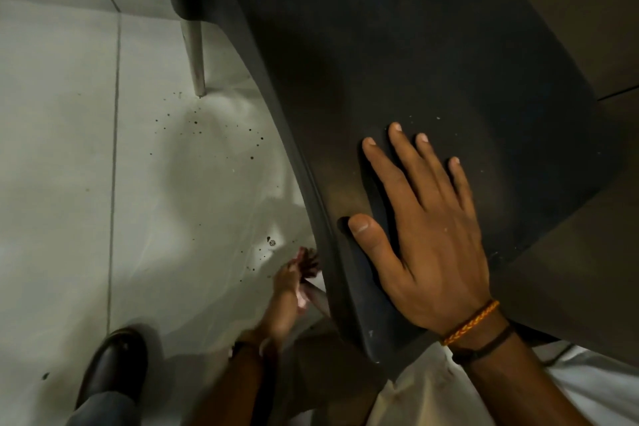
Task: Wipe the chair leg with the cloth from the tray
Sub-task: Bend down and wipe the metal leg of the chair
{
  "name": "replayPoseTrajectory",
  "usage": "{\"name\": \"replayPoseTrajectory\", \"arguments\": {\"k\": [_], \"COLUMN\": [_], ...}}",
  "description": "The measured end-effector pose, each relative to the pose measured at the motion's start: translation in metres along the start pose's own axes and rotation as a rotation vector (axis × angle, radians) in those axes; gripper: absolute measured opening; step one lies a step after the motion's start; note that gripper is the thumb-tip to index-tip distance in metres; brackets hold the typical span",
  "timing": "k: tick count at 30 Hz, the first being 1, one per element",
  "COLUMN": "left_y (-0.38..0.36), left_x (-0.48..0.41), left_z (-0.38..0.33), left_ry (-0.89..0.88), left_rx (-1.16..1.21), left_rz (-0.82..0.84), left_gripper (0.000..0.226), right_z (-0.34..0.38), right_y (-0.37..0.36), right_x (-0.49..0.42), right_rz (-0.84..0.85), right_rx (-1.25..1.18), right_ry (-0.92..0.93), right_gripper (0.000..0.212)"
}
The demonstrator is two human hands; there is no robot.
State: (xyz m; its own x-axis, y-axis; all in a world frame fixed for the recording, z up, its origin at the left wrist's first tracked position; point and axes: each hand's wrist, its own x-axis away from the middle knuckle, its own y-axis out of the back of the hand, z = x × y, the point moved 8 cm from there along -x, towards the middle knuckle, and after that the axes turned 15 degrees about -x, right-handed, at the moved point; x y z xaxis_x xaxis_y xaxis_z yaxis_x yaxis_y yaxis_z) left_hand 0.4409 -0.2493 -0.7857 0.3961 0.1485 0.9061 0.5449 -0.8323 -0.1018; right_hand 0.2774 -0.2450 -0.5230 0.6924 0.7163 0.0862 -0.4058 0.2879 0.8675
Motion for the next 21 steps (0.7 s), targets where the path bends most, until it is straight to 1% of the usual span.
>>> {"name": "replayPoseTrajectory", "arguments": {"k": [2,4,5,7,10,12,14,16,17,19,20,21], "left_y": [0.011,0.019,0.019,0.014,0.007,0.000,-0.008,-0.018,-0.024,-0.035,-0.036,-0.033], "left_x": [-0.037,-0.064,-0.074,-0.080,-0.055,-0.024,0.018,0.061,0.079,0.101,0.102,0.095], "left_z": [0.006,0.014,0.022,0.028,0.031,0.026,0.016,0.009,0.001,-0.014,-0.023,-0.026], "left_ry": [0.015,0.048,0.081,0.075,0.046,0.006,-0.027,-0.025,-0.055,-0.122,-0.136,-0.138], "left_rx": [-0.074,-0.156,-0.163,-0.130,-0.051,0.030,0.161,0.307,0.389,0.498,0.524,0.489], "left_rz": [0.013,-0.039,-0.056,-0.070,-0.050,-0.037,-0.070,-0.073,-0.038,0.107,0.132,0.102], "left_gripper": [0.045,0.046,0.048,0.049,0.044,0.045,0.043,0.032,0.035,0.046,0.061,0.085], "right_z": [-0.002,-0.002,-0.002,-0.003,-0.001,-0.001,-0.001,0.000,0.000,0.001,0.001,0.001], "right_y": [-0.001,-0.001,-0.001,-0.001,0.000,0.001,0.001,0.002,0.002,0.002,0.002,0.002], "right_x": [0.001,0.001,0.001,0.001,0.001,0.001,0.001,0.001,0.001,0.000,0.000,0.000], "right_rz": [-0.015,-0.028,-0.032,-0.034,-0.032,-0.029,-0.022,-0.013,-0.006,0.006,0.011,0.014], "right_rx": [-0.010,-0.013,-0.014,-0.016,-0.022,-0.020,-0.023,-0.018,-0.014,-0.008,-0.004,-0.002], "right_ry": [0.004,0.016,0.017,0.011,0.006,0.001,-0.005,-0.011,-0.014,-0.020,-0.022,-0.020], "right_gripper": [0.073,0.073,0.073,0.072,0.071,0.071,0.071,0.072,0.072,0.073,0.073,0.073]}}
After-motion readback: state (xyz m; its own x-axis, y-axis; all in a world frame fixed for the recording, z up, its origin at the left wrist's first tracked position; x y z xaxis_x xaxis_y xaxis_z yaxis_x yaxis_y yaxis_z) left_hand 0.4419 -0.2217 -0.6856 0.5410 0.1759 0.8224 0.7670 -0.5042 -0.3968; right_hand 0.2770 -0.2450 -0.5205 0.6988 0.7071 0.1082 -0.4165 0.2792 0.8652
